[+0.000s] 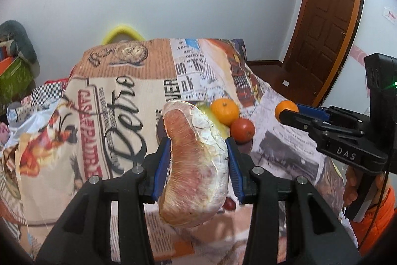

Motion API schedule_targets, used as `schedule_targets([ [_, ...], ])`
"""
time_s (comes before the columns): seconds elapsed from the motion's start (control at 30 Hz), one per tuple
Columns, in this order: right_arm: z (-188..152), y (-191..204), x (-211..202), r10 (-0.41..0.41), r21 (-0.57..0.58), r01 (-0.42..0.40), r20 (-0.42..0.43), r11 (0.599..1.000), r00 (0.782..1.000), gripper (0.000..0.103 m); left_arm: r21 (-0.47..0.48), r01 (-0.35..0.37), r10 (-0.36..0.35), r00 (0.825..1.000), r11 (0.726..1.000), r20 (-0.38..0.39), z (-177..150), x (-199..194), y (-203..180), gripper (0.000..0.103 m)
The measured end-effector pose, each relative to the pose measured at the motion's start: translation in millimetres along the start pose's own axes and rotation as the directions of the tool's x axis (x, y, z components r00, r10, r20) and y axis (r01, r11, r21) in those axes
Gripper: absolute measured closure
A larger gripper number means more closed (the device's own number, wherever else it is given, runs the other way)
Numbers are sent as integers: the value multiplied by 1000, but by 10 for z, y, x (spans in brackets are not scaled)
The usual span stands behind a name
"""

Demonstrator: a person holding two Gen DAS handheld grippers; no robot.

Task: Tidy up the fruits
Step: 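Lower the bread roll and mandarin onto the grey plate and open both tools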

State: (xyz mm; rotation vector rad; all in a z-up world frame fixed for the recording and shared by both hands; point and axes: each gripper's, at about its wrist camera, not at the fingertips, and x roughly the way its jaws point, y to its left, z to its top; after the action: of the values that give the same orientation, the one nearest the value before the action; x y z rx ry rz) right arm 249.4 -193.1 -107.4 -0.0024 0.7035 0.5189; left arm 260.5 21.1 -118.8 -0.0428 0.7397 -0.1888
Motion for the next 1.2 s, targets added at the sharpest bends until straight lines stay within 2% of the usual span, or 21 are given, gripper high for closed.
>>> schedule_targets([
  [0.3, 150, -108, 200, 10, 2, -10, 17, 1000, 1000, 71, 11, 1, -1, 1000, 1000, 7, 246, 315, -47, 59],
  [0.53, 207, -158, 432, 19, -1, -19, 1, 1000, 1000, 71, -4, -1, 1, 1000, 1000, -8, 316, 592, 7, 59],
  [0.97, 174, -228, 913, 30, 5, -30, -72, 1000, 997, 71, -105, -25, 17, 997, 994, -81, 331, 1238, 289, 59],
  [1.2, 104, -209, 1056, 31, -16, -33, -104, 999, 994, 71, -136, -32, 19, 995, 990, -93, 367, 1404, 342, 59],
])
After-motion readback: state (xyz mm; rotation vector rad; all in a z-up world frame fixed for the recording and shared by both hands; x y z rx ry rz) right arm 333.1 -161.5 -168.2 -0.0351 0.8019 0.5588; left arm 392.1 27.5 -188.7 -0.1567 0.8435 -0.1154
